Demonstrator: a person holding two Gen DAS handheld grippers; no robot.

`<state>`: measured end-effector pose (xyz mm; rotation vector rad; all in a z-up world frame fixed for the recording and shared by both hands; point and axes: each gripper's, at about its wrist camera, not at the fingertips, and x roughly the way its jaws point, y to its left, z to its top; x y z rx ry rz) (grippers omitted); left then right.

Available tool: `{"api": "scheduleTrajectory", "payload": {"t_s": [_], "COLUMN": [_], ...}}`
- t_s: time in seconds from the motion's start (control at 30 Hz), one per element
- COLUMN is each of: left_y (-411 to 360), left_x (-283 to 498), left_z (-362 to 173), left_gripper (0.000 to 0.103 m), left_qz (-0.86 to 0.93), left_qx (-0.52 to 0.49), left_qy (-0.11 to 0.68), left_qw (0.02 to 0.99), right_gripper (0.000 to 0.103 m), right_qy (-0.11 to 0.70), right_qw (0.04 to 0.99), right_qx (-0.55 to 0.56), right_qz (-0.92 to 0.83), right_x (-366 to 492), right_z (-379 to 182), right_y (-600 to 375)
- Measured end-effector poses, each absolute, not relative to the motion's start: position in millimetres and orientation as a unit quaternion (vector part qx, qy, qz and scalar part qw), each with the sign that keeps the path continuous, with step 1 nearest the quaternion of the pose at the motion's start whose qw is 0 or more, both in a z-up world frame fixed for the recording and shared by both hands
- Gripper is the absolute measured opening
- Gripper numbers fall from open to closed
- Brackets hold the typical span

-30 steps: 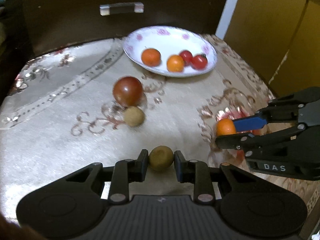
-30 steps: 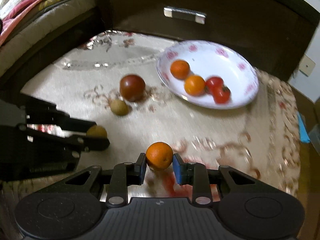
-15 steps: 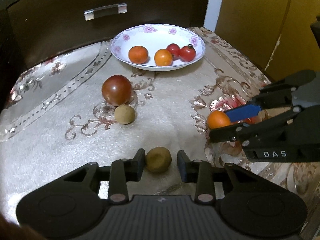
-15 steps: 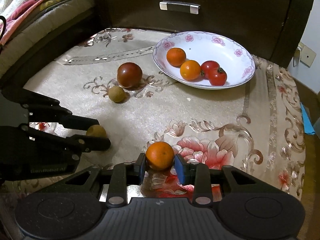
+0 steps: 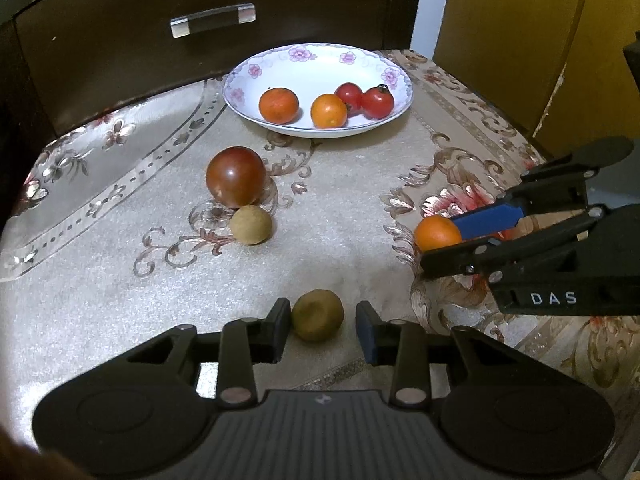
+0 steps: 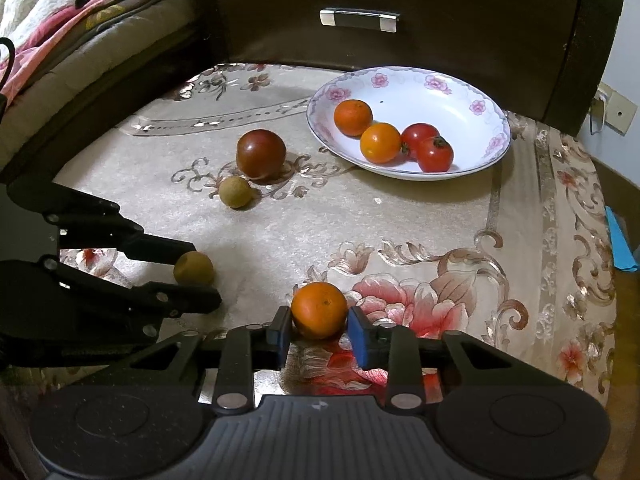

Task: Organize fruits
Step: 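Grasp the remaining tangerine with right gripper while left gripper holds the brown fruit, then carry the brown fruit in left gripper and tangerine in right gripper over the white plate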

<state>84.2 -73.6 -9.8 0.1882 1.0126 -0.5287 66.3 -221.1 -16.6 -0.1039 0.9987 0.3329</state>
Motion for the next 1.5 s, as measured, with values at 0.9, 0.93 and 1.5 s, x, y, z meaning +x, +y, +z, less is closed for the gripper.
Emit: {"api": "scheduleTrajectory", "payload": {"t_s": [0.9,0.93,1.5], "left_y": [-72,-72,-77], "left_x": [93,93,108], "left_z": [-9,-9,13], "left_gripper": [0.037,0.037,0.036], "left_qz": [-0.254,-0.255,-0.247], "left_qx": [0.089,0.089,0.07], "left_qy": [0.484,0.485,0.463], "left_qw": [0.833,0.832,0.848], "right_gripper": [0.023,0.023,0.022], "right_qy": [0.479,0.479,0.461], "right_qw": [0.858,0.858,0.871], "right_qx": [-0.068,-0.067,-0.041], "right_qz": [0.172,0.172,0.167], "right_x": [78,77,80], "right_z": [-20,-20,-7], "right_y": [-206,-206,-213]}}
